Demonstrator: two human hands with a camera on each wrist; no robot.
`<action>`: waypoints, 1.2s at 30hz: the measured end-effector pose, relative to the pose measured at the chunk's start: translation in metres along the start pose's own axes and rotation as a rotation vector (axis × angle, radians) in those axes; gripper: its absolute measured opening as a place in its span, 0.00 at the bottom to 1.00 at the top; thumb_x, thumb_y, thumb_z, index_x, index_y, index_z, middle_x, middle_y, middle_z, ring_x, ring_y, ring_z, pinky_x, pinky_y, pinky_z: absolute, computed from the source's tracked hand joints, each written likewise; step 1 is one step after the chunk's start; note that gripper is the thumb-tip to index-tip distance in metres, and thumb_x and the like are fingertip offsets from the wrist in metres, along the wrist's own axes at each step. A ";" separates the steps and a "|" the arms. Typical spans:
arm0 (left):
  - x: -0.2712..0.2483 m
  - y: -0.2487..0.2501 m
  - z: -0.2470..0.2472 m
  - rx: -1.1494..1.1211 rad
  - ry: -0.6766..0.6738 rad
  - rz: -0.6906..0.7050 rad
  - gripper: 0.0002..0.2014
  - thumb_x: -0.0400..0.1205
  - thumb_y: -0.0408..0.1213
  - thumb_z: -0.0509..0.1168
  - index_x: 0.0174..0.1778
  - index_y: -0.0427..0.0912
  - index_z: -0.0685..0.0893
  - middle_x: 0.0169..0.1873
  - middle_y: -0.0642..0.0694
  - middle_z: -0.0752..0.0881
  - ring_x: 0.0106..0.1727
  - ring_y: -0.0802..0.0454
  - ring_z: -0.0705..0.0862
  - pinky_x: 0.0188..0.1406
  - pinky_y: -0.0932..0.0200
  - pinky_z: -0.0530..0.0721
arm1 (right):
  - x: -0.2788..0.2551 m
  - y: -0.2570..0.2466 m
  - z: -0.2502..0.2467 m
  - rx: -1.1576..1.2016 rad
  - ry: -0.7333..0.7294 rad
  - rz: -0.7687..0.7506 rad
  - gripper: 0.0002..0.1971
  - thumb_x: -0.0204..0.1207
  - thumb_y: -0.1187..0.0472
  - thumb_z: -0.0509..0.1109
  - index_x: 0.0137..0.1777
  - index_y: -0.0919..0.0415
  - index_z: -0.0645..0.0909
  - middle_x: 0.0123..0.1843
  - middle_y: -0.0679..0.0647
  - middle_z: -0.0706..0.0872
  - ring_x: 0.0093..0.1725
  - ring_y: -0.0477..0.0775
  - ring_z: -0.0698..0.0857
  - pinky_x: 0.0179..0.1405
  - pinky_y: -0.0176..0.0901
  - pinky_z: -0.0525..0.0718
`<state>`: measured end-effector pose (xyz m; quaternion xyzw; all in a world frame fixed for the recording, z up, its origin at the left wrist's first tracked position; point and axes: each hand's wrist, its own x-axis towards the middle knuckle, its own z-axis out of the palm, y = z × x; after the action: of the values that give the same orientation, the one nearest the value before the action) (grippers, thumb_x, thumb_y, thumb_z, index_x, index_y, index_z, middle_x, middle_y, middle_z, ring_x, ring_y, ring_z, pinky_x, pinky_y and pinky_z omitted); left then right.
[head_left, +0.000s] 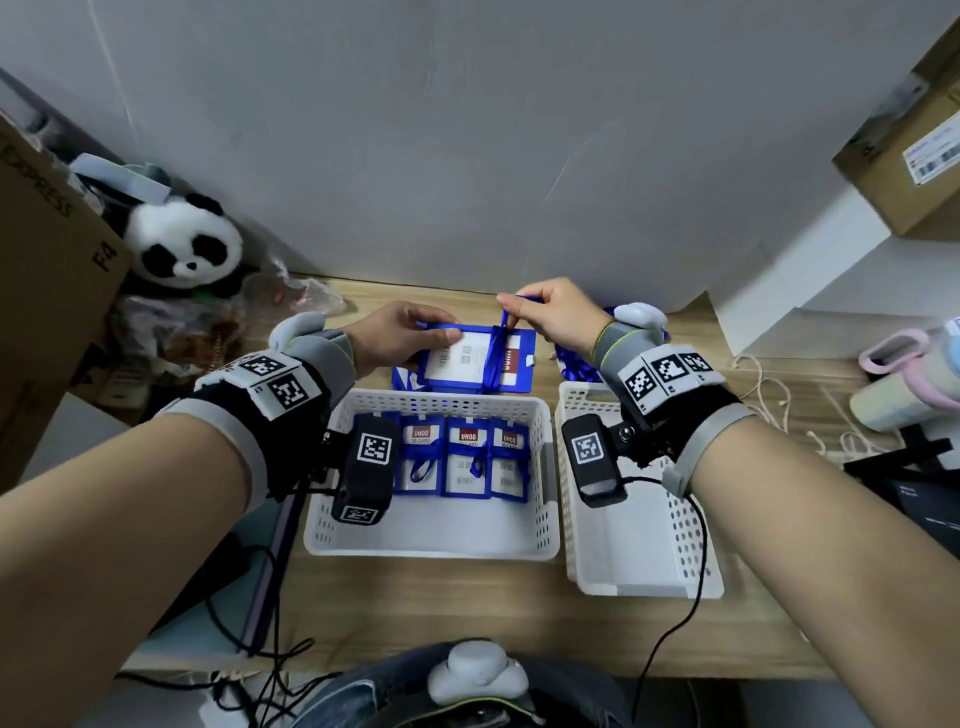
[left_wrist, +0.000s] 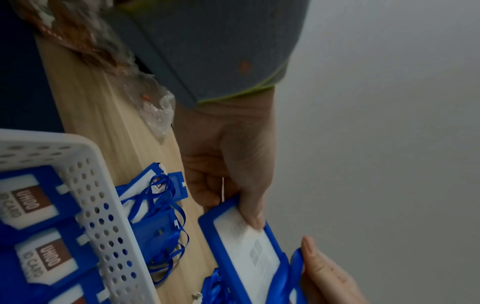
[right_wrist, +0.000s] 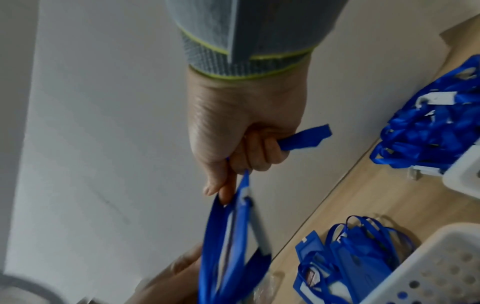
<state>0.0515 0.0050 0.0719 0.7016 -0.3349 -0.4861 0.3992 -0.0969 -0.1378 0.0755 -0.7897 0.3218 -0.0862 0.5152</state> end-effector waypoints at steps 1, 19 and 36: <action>-0.001 0.000 0.000 -0.057 -0.024 0.011 0.04 0.81 0.36 0.65 0.44 0.49 0.84 0.35 0.53 0.89 0.38 0.56 0.86 0.35 0.63 0.88 | 0.001 0.002 0.001 0.069 0.005 0.042 0.17 0.80 0.54 0.66 0.28 0.56 0.78 0.17 0.43 0.68 0.18 0.40 0.64 0.19 0.30 0.60; 0.012 -0.025 0.008 -0.336 0.506 -0.036 0.06 0.81 0.36 0.67 0.52 0.43 0.82 0.43 0.44 0.84 0.44 0.48 0.83 0.36 0.59 0.83 | -0.017 0.017 0.051 0.137 -0.011 0.142 0.15 0.83 0.53 0.60 0.41 0.60 0.83 0.25 0.47 0.71 0.18 0.38 0.67 0.19 0.24 0.65; -0.006 -0.024 0.029 -0.301 0.154 -0.233 0.24 0.80 0.37 0.67 0.72 0.40 0.71 0.54 0.39 0.86 0.45 0.48 0.86 0.46 0.51 0.87 | -0.022 0.016 0.044 -0.084 0.032 0.214 0.20 0.80 0.60 0.62 0.24 0.57 0.73 0.08 0.42 0.68 0.10 0.41 0.66 0.11 0.25 0.61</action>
<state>0.0238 0.0144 0.0473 0.7030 -0.1436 -0.5183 0.4653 -0.1003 -0.0957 0.0460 -0.7704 0.4157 -0.0296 0.4826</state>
